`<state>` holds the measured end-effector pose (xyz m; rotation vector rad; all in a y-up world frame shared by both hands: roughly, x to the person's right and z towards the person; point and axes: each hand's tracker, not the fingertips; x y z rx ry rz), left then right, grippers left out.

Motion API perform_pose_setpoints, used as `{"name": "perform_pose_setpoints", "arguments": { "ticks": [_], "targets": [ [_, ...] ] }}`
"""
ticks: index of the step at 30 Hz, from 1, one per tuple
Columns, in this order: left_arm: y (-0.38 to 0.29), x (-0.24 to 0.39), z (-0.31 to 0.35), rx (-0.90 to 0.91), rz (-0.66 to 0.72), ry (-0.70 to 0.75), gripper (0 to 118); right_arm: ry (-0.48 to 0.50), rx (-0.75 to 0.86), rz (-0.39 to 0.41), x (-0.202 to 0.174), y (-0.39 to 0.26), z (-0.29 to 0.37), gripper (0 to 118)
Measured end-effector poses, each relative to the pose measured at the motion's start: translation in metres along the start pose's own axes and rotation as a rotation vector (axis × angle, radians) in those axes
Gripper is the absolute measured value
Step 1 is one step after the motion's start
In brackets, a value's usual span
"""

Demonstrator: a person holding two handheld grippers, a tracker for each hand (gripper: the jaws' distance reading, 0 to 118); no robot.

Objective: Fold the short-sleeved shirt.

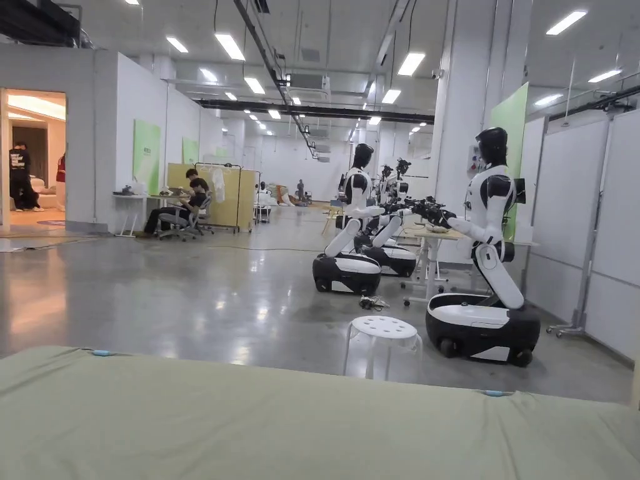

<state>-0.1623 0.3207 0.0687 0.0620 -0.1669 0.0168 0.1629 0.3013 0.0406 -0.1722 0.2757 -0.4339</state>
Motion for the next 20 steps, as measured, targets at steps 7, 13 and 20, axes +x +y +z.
{"name": "perform_pose_setpoints", "arguments": {
  "ticks": [7,13,20],
  "targets": [
    [0.002,-0.002,0.001,0.011,0.028,-0.007,57,-0.142,-0.045,0.040,-0.019,0.000,-0.005,118],
    [-0.001,-0.004,0.001,0.005,0.029,-0.012,57,0.053,-0.157,-0.141,-0.008,-0.007,-0.015,118],
    [-0.003,-0.007,0.002,-0.001,0.043,-0.002,57,-0.096,-0.121,-0.159,-0.007,-0.011,-0.019,118]
  ]
}}
